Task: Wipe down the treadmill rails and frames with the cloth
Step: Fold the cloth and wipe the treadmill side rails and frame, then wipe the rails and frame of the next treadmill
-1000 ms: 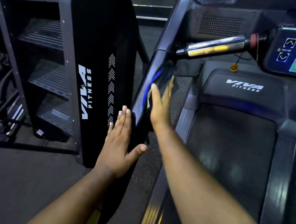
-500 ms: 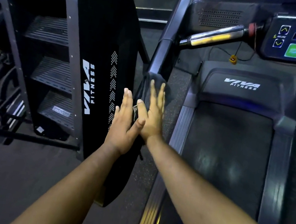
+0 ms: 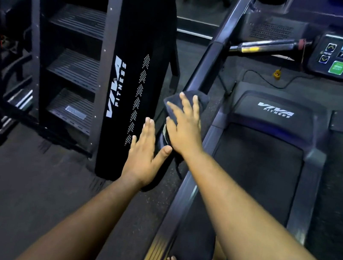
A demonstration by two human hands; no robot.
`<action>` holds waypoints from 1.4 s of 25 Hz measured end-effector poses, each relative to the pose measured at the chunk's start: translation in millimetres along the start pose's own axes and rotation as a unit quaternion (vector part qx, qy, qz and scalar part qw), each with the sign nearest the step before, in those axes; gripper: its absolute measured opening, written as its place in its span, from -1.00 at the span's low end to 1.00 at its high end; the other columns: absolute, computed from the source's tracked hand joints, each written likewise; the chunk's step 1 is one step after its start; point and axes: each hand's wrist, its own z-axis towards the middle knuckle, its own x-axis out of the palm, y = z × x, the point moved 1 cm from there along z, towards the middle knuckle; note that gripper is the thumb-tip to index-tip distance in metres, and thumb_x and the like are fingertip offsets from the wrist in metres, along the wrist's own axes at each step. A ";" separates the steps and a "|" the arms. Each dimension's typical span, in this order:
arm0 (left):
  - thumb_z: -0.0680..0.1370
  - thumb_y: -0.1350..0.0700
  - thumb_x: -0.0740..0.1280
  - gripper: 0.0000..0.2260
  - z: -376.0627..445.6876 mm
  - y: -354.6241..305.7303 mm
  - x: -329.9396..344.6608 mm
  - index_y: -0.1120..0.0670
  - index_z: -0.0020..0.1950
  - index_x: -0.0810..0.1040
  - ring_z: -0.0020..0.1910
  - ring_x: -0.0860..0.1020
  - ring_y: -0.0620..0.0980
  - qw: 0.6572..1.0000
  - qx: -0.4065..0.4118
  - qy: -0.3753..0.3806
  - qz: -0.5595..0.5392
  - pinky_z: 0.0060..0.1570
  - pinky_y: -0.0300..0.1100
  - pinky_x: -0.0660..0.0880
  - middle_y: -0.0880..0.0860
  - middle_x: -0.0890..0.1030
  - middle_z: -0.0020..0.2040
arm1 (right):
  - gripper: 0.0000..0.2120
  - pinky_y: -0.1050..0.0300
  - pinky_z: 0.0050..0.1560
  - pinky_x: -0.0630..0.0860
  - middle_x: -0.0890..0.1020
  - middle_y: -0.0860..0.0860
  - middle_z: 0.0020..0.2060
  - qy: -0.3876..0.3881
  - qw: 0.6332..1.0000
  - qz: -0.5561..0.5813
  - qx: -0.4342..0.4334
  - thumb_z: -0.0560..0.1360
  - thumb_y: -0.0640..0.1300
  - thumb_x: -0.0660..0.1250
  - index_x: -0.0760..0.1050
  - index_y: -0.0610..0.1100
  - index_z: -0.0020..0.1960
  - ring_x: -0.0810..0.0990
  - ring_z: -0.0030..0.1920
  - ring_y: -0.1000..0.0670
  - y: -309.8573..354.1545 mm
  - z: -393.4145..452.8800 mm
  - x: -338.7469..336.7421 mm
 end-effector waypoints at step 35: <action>0.53 0.10 0.47 -0.77 -11.3 -246.9 21.7 0.09 0.17 0.61 0.07 0.68 0.00 0.875 -0.022 0.091 -0.475 0.03 -0.14 0.61 0.06 0.71 0.08 | -0.91 0.30 -0.09 0.57 0.73 0.07 -0.09 -0.195 0.882 0.393 0.175 0.57 -0.13 0.40 0.58 -0.08 0.06 0.68 -0.06 0.14 -52.7 -146.0 -275.0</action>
